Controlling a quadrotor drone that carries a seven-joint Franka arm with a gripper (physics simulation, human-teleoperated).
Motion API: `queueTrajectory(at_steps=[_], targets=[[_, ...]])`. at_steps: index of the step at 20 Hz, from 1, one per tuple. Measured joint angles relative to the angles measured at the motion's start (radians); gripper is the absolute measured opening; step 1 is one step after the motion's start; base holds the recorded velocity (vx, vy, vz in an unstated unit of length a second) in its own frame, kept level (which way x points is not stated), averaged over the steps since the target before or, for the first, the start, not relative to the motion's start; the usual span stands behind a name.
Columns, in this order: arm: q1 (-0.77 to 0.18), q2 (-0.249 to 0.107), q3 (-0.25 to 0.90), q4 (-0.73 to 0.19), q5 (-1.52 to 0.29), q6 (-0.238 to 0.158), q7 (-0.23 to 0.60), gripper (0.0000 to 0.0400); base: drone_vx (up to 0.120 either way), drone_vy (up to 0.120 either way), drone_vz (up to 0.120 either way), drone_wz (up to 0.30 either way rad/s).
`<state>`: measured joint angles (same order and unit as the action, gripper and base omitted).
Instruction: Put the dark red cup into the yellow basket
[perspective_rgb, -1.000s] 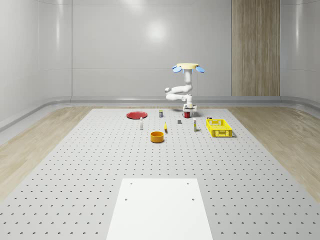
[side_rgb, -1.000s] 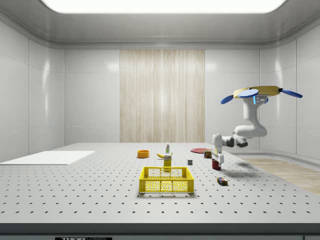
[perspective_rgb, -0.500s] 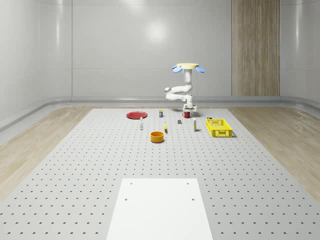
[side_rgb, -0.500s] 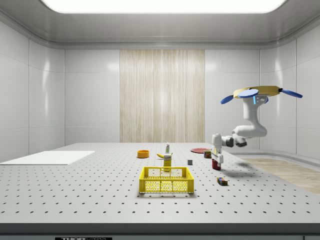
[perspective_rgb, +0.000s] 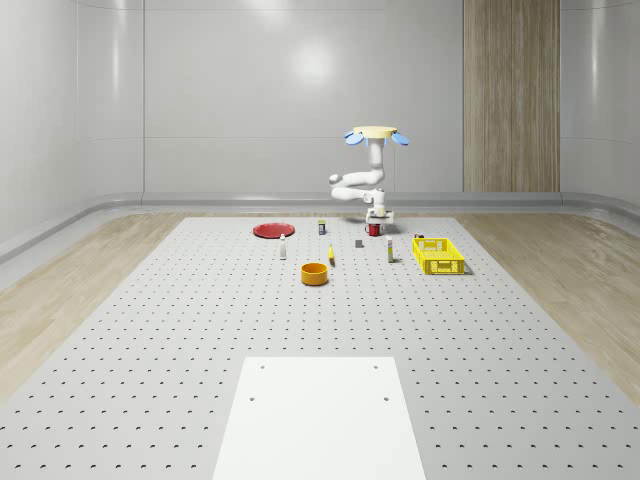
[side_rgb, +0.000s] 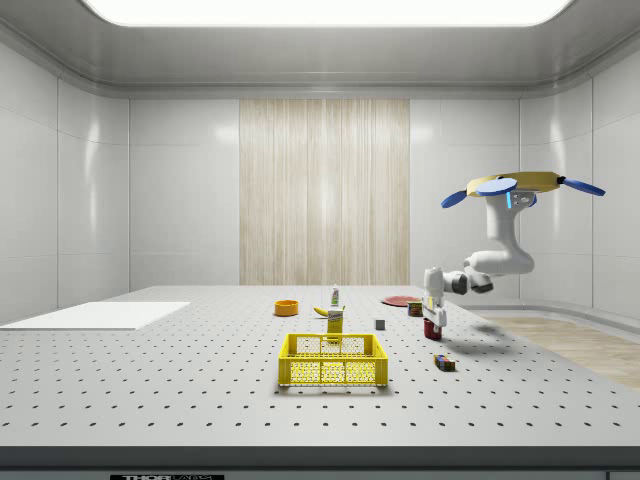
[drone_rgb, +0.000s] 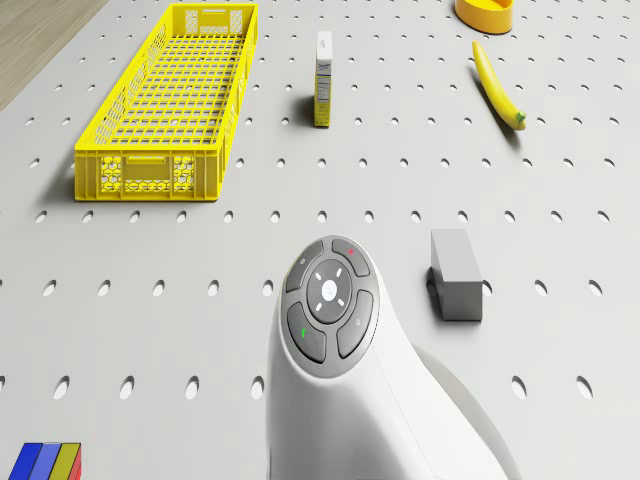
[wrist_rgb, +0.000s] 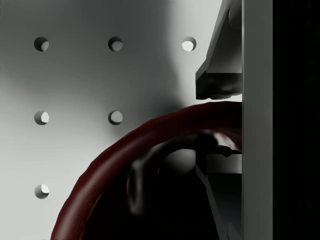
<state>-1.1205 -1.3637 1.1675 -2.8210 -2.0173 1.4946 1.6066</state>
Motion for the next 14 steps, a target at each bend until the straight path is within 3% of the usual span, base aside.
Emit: queueTrajectory(at_steps=[3, 11, 14], targets=[[-0.015, -0.017, 0.008, 0.0, 0.011, 0.011, 0.051, 0.0131, 0.0, 0.0, 0.0, 0.0], [-0.012, -0.024, 0.104, -0.024, 0.11, -0.014, 0.035, 0.0104, 0.0, 0.0, 0.0, 0.0], [-0.014, -0.027, 0.151, -0.032, 0.156, -0.027, 0.038, 0.0102, 0.0, 0.0, 0.093, 0.0]])
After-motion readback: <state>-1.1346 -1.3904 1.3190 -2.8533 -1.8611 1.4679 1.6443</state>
